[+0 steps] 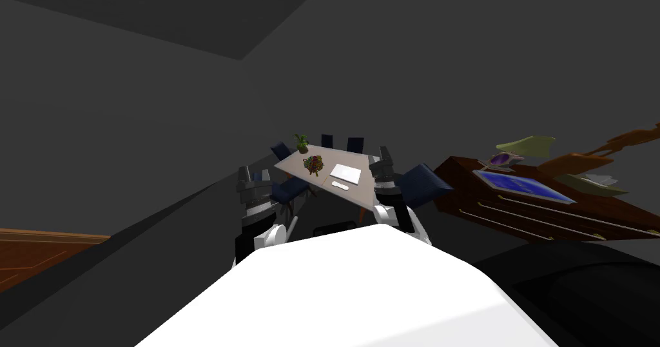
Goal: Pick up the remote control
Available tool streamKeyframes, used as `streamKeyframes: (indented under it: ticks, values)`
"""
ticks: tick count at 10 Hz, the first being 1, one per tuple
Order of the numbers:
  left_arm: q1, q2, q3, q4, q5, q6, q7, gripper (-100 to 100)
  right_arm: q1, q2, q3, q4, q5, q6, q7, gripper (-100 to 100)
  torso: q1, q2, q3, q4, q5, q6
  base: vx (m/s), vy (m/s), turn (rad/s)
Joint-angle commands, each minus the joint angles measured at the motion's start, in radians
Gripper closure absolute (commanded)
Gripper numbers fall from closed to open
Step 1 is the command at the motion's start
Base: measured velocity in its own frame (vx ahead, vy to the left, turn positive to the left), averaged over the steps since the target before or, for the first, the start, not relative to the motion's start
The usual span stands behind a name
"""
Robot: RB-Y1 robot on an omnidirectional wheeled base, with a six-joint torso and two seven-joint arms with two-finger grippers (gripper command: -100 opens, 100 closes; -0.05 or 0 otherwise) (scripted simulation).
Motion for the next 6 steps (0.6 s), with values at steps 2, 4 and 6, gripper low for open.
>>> streamKeyframes:
  ticks: [2,4,6]
  values:
    - [0.0,0.0,0.0,0.0,0.0,0.0,0.0,0,0.007,-0.055,0.013,0.011,-0.002,0.002,0.008,-100,0.001,0.001,0.0,0.0,0.0,0.0,-0.023,0.041,-0.004]
    - [0.0,0.0,0.0,0.0,0.0,0.0,0.0,0,0.019,-0.112,0.031,0.03,-0.005,0.006,0.02,-100,0.004,0.003,0.002,0.001,0.001,0.0,-0.052,0.065,0.004]
    - [0.0,0.0,0.0,0.0,0.0,0.0,0.0,0,0.035,-0.168,0.056,0.061,-0.006,0.01,0.036,-100,0.006,0.004,0.002,0.001,0.001,0.0,-0.055,0.101,0.028]
